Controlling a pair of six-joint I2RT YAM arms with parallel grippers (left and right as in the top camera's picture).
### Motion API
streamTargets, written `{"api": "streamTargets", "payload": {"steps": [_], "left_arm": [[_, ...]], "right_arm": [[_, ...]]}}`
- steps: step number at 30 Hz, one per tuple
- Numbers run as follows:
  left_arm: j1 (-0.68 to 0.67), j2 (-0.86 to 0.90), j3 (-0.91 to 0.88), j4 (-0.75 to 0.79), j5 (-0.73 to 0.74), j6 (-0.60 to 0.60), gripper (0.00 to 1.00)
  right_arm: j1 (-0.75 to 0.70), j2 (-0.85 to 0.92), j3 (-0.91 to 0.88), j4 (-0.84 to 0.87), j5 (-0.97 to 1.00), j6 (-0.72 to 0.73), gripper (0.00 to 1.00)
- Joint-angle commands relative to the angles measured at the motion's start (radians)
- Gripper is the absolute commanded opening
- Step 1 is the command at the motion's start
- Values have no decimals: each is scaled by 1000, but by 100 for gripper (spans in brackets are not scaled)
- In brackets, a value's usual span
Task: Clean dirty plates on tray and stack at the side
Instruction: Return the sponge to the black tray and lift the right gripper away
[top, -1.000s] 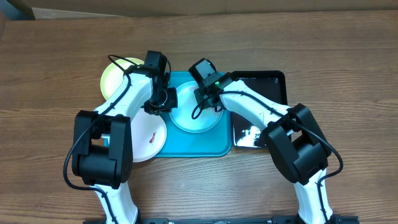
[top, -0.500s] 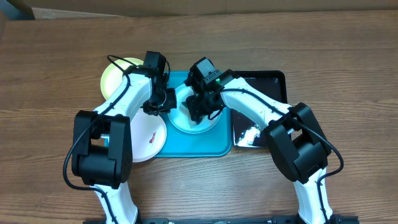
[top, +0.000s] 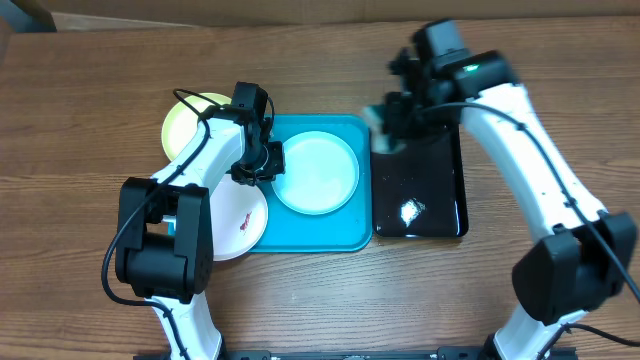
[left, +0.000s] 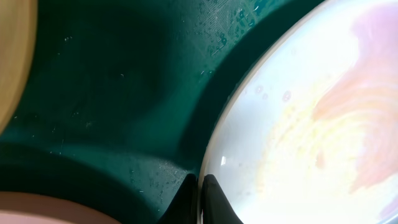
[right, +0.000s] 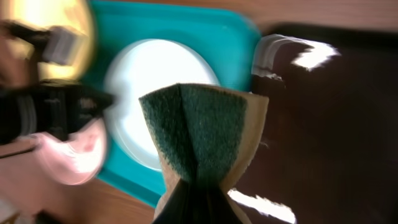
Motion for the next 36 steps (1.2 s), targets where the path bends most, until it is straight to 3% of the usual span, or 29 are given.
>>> {"api": "streamTargets", "payload": {"steps": [1, 6, 13, 19, 21, 24, 29, 33, 36], "left_arm": [[-8, 16, -5, 8, 8, 0, 4], [-8, 16, -5, 11, 8, -4, 4], [-8, 16, -5, 10, 8, -3, 4], [-8, 16, -5, 21, 8, -4, 4], [-8, 16, -5, 22, 8, -4, 4], [-8, 16, -5, 21, 8, -4, 4], [-8, 16, -5, 21, 8, -4, 10], [-8, 16, -5, 17, 8, -4, 16], [-8, 16, -5, 13, 8, -4, 17]], "right_arm": [[-36, 12, -38, -32, 143, -8, 4], [-51, 12, -187, 37, 232, 23, 4], [-28, 12, -421, 289, 325, 76, 4], [-14, 12, -520, 417, 336, 76, 4], [-14, 12, -524, 422, 335, 76, 19], [-14, 12, -511, 425, 334, 75, 58], [-34, 11, -357, 307, 335, 71, 66], [-74, 11, -208, 209, 334, 72, 80], [-123, 11, -148, 179, 334, 75, 85]]}}
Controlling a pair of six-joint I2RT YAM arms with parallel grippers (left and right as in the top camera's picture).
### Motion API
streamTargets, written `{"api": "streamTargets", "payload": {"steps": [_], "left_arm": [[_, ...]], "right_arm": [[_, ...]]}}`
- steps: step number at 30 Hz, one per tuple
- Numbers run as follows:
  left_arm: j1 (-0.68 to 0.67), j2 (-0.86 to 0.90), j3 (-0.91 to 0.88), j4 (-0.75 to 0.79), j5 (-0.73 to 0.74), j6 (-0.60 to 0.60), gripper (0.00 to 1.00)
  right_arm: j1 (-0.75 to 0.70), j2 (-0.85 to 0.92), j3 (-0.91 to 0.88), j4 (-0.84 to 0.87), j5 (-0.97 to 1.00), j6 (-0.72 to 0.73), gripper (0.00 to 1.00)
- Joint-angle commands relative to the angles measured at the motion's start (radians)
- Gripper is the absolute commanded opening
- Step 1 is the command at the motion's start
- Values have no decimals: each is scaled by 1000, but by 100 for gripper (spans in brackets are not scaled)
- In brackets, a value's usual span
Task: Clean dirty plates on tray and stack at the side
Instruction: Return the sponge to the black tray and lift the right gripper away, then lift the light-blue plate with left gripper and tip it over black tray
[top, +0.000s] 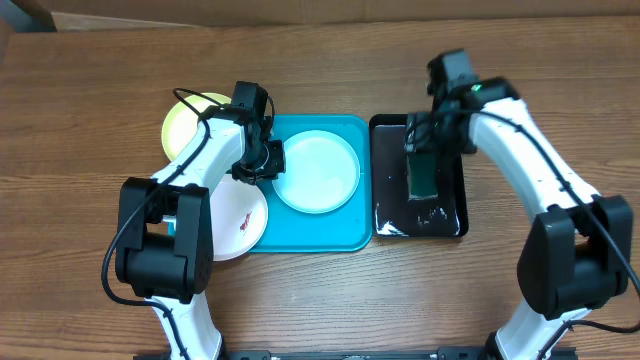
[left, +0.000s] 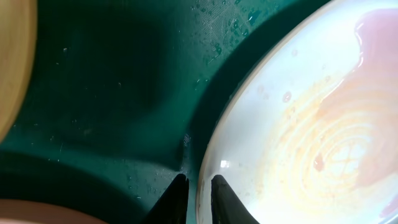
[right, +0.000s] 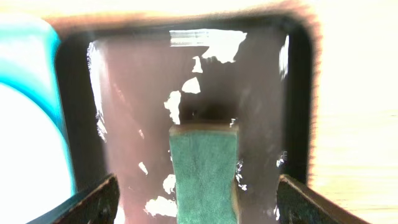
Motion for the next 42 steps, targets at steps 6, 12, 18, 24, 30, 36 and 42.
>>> {"api": "streamTargets", "payload": {"steps": [6, 12, 18, 24, 30, 36, 42], "left_arm": [[-8, 17, -5, 3, 4, -4, 17], [-8, 32, -6, 3, 4, -8, 12], [-8, 32, -6, 3, 4, -8, 11], [-6, 31, 34, -42, -1, -8, 4], [-6, 6, 130, -109, -13, -7, 4], [-6, -5, 201, -147, -30, -6, 4], [-6, -18, 246, -158, -26, -6, 4]], "right_arm": [[-169, 1, 50, -16, -13, 29, 87], [-269, 1, 50, -40, -39, 79, 94], [-294, 1, 50, -46, -39, 79, 100], [-294, 1, 50, -46, -39, 79, 100], [-294, 0, 50, -46, -39, 79, 100], [-294, 1, 50, -46, -39, 79, 100], [-294, 1, 50, -45, -39, 79, 100]]}}
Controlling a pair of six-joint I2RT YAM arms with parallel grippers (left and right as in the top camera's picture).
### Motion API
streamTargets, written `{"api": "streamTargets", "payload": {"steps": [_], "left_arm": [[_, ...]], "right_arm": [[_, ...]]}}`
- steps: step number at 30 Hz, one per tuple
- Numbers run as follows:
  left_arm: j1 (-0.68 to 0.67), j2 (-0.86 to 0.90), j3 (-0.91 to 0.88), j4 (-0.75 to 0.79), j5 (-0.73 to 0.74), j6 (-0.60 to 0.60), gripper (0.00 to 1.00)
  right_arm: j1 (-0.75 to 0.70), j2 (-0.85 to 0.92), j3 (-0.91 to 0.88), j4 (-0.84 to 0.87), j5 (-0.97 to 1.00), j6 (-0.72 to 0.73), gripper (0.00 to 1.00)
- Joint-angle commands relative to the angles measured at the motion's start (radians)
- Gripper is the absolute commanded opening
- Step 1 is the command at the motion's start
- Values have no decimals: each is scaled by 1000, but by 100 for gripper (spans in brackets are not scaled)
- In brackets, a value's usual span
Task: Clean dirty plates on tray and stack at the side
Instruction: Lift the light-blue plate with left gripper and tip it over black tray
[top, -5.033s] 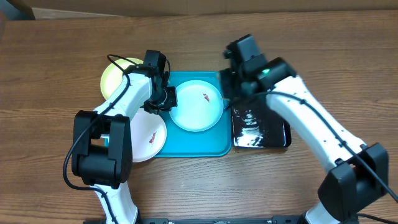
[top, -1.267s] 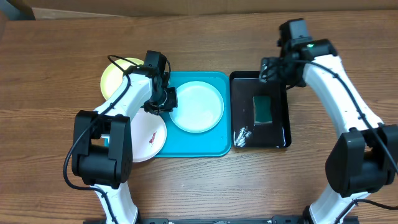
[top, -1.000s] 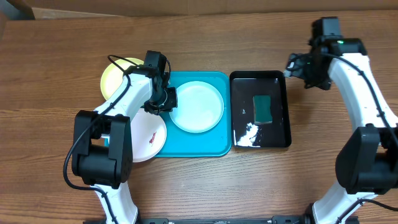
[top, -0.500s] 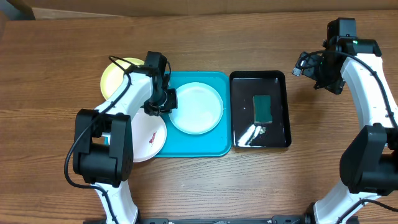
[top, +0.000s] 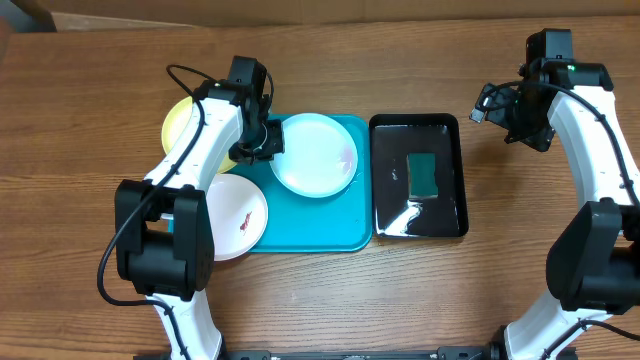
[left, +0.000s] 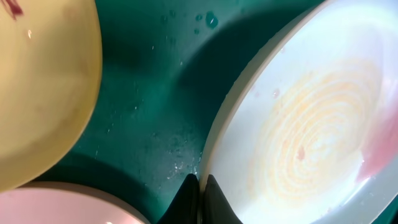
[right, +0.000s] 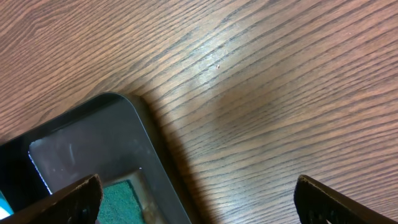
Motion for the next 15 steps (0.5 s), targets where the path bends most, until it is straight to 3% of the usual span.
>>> {"api": "streamTargets", "payload": {"steps": [1, 7, 15], "left_arm": [[-6, -34, 55, -10, -3, -3, 4], [-7, -34, 122, -72, -3, 5, 4], [-25, -34, 222, -127, -5, 13, 4]], "right_arm": [[0, 0, 10, 18, -4, 4, 100], [-32, 0, 10, 71, -5, 5, 100], [-211, 1, 10, 154, -4, 5, 100]]}}
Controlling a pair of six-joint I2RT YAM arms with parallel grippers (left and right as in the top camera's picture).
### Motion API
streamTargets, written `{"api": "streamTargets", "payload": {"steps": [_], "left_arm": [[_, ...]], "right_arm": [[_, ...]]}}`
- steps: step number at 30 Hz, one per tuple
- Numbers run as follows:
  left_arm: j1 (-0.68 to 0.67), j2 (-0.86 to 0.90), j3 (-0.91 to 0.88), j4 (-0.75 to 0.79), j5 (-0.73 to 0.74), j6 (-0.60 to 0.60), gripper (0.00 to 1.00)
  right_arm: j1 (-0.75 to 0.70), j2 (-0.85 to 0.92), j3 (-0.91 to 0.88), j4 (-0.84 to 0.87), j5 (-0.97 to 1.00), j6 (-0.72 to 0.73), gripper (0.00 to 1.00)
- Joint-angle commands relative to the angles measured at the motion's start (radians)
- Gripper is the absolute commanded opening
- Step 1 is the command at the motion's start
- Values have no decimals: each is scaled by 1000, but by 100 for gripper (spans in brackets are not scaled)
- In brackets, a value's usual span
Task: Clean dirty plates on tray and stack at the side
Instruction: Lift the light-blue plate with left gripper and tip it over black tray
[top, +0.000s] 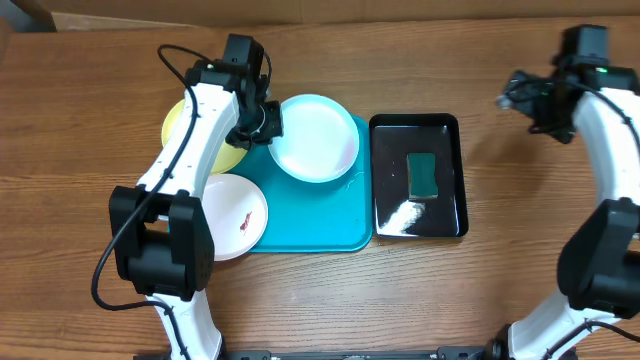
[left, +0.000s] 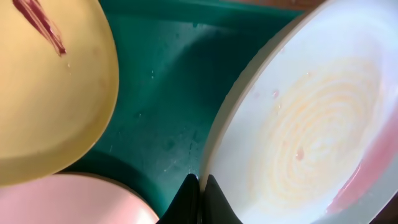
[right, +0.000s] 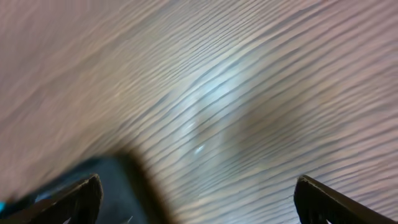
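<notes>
My left gripper (top: 262, 128) (left: 200, 186) is shut on the left rim of a white plate (top: 316, 138) (left: 311, 124), which sits over the back part of the teal tray (top: 330, 225). Faint orange smears remain on the plate's face. A yellow plate (top: 185, 125) (left: 43, 93) with a red streak lies left of the tray on the table. A pink-white plate (top: 235, 217) (left: 62, 202) with a red stain lies in front of it. My right gripper (top: 545, 105) (right: 199, 193) is open over bare wood, right of the black tray (top: 455, 180).
A green sponge (top: 423, 175) lies in the wet black tray. The wooden table (top: 100, 280) stretches around both trays. A cardboard box edge runs along the back.
My left gripper has carried the white plate further back and slightly right, over the teal tray's rear edge. My right gripper has moved further right and back, still open.
At first my left gripper pinched the white plate's rim on the teal tray while my right held the sponge. Then the sponge lay in the black tray, right gripper open, left jaws parted. Then the left was shut on the rim again; the plate now sits further back.
</notes>
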Motion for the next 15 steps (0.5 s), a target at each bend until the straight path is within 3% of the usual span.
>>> {"api": "streamTargets", "payload": {"steps": [1, 7, 15], "left_arm": [[-29, -34, 67, -8, -3, 12, 4], [-98, -34, 120, -8, -37, 11, 4], [-261, -34, 156, -10, -266, 10, 4]], "right_arm": [[-98, 1, 10, 36, 3, 5, 100], [-212, 2, 10, 93, 2, 5, 100], [-267, 2, 10, 92, 2, 5, 100]]}}
